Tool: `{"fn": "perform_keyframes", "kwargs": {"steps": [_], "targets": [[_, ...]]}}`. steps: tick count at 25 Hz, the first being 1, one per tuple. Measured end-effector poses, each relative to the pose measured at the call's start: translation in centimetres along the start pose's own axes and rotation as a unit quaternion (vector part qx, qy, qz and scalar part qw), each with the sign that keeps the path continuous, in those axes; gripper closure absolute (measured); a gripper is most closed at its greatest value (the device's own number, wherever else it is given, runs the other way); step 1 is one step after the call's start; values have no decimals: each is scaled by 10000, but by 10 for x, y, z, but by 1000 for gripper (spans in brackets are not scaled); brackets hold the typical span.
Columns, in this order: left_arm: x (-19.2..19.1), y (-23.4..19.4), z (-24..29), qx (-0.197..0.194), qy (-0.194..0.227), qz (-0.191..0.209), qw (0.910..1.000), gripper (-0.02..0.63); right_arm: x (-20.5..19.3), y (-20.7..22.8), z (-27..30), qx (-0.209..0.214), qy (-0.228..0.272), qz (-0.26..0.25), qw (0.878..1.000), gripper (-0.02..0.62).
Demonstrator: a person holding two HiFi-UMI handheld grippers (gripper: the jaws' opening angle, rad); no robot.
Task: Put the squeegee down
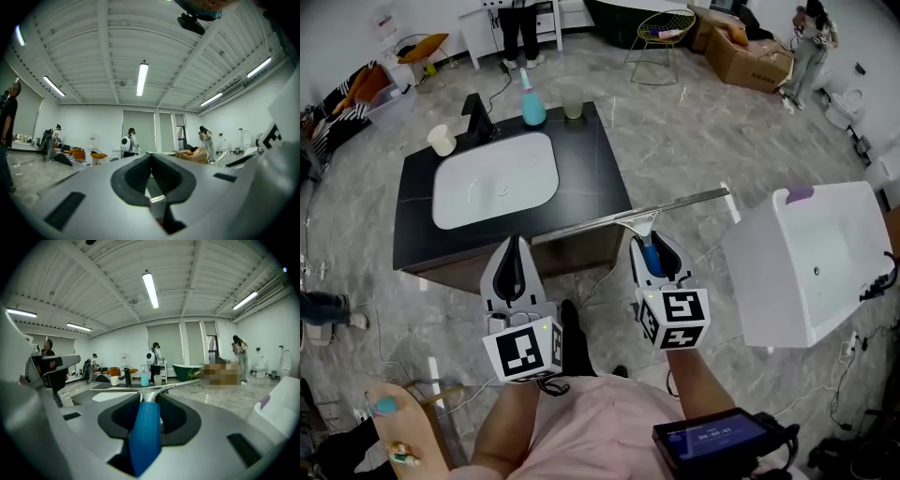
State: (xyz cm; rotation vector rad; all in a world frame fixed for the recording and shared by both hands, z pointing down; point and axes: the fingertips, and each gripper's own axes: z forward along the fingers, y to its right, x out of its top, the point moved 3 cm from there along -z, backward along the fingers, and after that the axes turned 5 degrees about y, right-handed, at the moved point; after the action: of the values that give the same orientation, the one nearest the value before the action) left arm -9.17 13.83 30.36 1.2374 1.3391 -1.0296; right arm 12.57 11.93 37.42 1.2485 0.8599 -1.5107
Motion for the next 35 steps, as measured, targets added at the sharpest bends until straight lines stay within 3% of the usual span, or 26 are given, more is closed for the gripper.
{"fn": "perform_keyframes", "kwargs": {"steps": [9, 15, 23, 35], "targets": [[-46, -70, 128, -26, -197, -86, 9998, 597, 7, -8, 141, -102, -337, 37, 9994, 465], [-37, -102, 181, -157, -23, -50, 9999, 597, 46, -20, 199, -151, -87, -48, 9998, 465], [-16, -123, 216, -253, 286, 20, 9993, 597, 93, -26, 227, -329, 364, -175, 9986, 465], [-17, -124, 228, -18, 218, 190, 9996, 597, 82, -11, 248, -155, 122, -110, 9997, 465]]}}
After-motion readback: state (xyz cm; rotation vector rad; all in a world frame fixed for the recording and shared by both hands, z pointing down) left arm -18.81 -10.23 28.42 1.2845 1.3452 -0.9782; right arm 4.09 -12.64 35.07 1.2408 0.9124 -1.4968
